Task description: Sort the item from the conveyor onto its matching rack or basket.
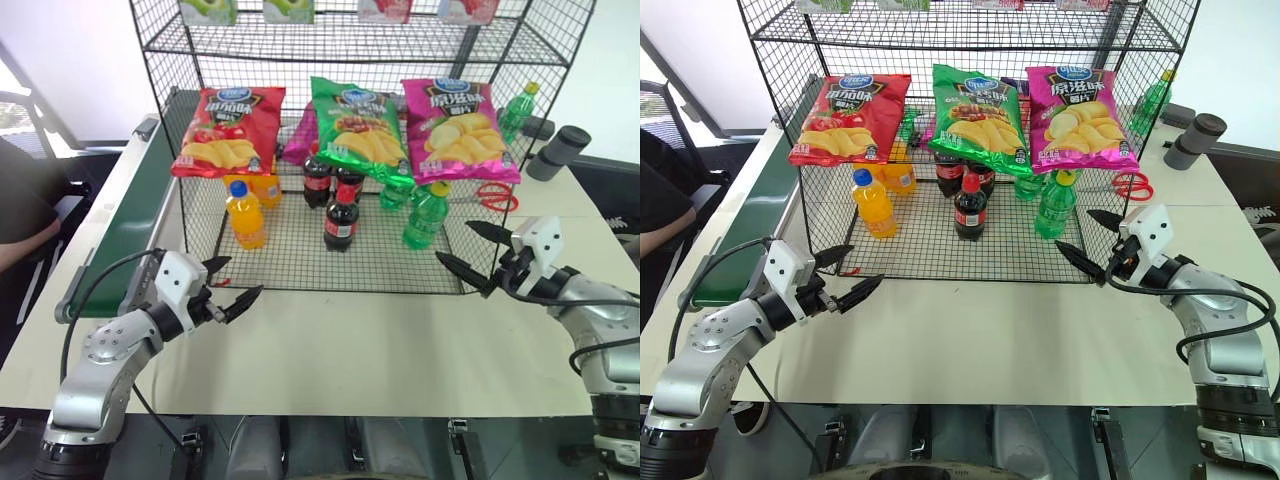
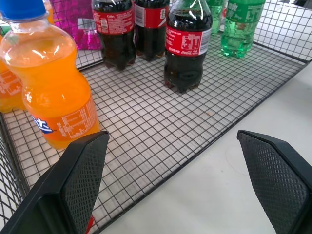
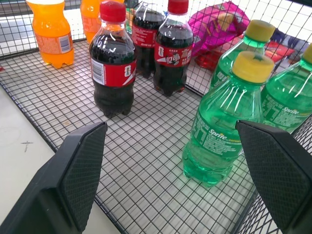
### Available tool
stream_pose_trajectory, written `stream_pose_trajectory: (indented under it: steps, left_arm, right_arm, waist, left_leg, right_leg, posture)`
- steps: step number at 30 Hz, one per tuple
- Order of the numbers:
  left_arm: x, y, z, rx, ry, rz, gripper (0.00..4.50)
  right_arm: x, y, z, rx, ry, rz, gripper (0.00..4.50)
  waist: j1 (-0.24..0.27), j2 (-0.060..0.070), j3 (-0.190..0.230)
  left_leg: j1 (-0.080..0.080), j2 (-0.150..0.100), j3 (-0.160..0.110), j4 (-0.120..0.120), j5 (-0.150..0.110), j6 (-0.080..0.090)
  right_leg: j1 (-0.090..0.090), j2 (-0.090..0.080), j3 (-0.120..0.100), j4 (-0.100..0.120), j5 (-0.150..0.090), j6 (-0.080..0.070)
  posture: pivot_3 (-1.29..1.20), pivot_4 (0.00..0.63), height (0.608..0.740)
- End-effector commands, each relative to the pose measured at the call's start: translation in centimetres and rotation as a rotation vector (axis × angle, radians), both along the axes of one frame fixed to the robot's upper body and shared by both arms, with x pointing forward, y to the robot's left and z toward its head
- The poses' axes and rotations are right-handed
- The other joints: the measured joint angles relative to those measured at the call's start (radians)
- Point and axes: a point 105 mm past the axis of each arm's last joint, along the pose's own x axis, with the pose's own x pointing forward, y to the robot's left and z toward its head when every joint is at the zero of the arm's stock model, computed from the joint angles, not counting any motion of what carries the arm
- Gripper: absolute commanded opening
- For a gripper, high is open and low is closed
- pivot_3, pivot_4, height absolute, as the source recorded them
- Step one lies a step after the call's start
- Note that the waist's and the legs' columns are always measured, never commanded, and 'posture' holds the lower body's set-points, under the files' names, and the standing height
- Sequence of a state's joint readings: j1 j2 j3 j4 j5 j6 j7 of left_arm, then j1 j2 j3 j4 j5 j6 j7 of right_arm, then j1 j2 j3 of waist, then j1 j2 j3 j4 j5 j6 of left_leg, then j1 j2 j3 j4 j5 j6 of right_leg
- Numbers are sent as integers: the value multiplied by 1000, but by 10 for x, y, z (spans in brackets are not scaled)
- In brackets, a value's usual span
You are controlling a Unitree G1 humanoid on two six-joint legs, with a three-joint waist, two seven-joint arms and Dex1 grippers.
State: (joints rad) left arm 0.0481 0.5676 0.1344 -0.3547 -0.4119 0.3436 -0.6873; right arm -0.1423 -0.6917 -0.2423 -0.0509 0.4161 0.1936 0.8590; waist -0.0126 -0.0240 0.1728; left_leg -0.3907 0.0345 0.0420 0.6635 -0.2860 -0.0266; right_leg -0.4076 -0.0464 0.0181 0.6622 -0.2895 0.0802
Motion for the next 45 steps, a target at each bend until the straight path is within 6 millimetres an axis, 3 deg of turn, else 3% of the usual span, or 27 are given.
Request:
stream_pose_trajectory:
  steps: [1,28,45]
  left_arm:
    - [0,2,11,14,-52,2,4500]
    - [3,7,11,23,-51,49,4500]
    - [0,10,7,11,-45,96,4500]
  right_arm:
    - [0,8,19,7,-63,26,4382]
    - [5,24,18,3,-56,48,4382]
    - [11,8,-2,-1,-44,27,4382]
  waist:
    - [0,0,0]
    - [-1,0,0]
    - [-1,0,0]
  left_leg:
    - [0,0,0,0,0,0]
    - [0,0,0,0,0,0]
    - [0,0,0,0,0,0]
  right_leg:
    - [0,0,0,0,0,0]
    - [0,0,0,0,0,0]
    - [0,0,0,1,0,0]
  posture:
    - [0,150,734]
    - [0,150,734]
    - [0,150,734]
